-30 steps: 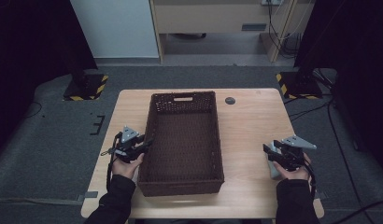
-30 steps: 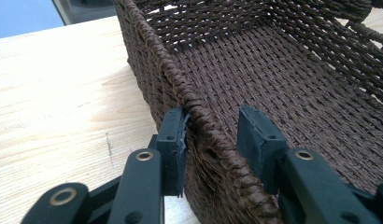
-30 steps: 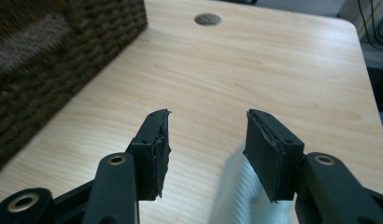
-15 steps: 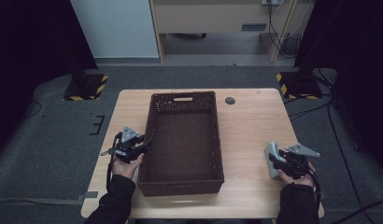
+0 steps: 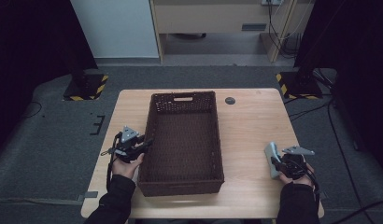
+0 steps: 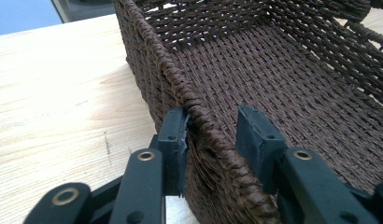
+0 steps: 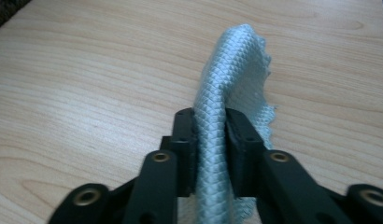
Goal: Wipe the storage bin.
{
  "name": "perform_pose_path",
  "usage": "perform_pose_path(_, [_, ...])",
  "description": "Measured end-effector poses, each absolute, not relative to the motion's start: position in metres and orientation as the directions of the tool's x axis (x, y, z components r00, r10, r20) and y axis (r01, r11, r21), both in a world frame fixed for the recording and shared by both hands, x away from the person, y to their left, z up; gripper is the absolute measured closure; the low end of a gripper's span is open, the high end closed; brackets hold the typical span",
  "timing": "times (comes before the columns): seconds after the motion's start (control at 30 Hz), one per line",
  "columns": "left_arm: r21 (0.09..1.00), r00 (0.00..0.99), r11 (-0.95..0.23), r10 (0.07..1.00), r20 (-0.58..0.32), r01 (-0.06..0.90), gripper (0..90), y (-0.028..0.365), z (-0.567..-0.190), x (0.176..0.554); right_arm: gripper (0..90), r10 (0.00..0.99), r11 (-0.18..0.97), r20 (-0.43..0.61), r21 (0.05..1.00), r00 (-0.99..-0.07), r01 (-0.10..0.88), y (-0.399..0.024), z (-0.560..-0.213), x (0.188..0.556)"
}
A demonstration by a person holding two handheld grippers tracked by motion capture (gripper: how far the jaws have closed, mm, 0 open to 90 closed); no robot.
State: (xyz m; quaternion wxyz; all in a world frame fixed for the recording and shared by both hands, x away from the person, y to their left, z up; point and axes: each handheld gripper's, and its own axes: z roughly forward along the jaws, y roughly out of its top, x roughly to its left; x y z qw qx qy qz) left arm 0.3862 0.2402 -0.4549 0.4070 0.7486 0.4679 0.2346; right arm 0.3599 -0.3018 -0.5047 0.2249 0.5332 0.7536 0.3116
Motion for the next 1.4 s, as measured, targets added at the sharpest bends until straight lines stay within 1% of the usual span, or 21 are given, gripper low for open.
perform_pose_path(0.1, [0.829, 0.451, -0.223, 0.892, -0.039, 0.513, 64.0, 0.24, -0.455, 0.386, 81.9, 0.946, 0.236, -0.004, 0.695, -0.325, 0.679, -0.302, -0.503, 0.36])
perform_pose_path(0.2, [0.831, 0.451, -0.225, 0.892, -0.034, 0.509, 65.5, 0.24, -0.455, 0.386, 82.9, 0.945, 0.23, 0.004, 0.703, -0.327, 0.674, -0.302, -0.499, 0.361])
perform_pose_path(0.33, [0.832, 0.454, -0.228, 0.891, -0.032, 0.506, 66.3, 0.239, -0.455, 0.386, 82.9, 0.933, 0.215, 0.034, 0.745, -0.359, 0.632, -0.298, -0.49, 0.364])
perform_pose_path(0.53, [0.833, 0.45, -0.208, 0.892, -0.054, 0.513, 67.0, 0.238, -0.455, 0.385, 82.9, 0.91, 0.213, 0.045, 0.801, -0.411, 0.559, -0.282, -0.476, 0.373])
perform_pose_path(0.8, [0.833, 0.466, -0.219, 0.883, -0.053, 0.509, 67.1, 0.227, -0.455, 0.383, 82.9, 0.895, 0.225, 0.042, 0.818, -0.444, 0.53, -0.263, -0.471, 0.392])
perform_pose_path(0.9, [0.832, 0.476, -0.226, 0.878, -0.052, 0.507, 67.1, 0.223, -0.455, 0.382, 82.7, 0.893, 0.217, 0.043, 0.83, -0.447, 0.514, -0.262, -0.468, 0.394])
perform_pose_path(1.1, [0.831, 0.486, -0.233, 0.873, -0.05, 0.505, 67.1, 0.212, -0.455, 0.38, 82.8, 0.897, 0.158, 0.08, 0.861, -0.435, 0.484, -0.264, -0.461, 0.402])
perform_pose_path(1.4, [0.831, 0.499, -0.247, 0.865, -0.043, 0.499, 67.1, 0.203, -0.455, 0.378, 82.9, 0.894, 0.153, 0.084, 0.865, -0.44, 0.477, -0.254, -0.459, 0.428])
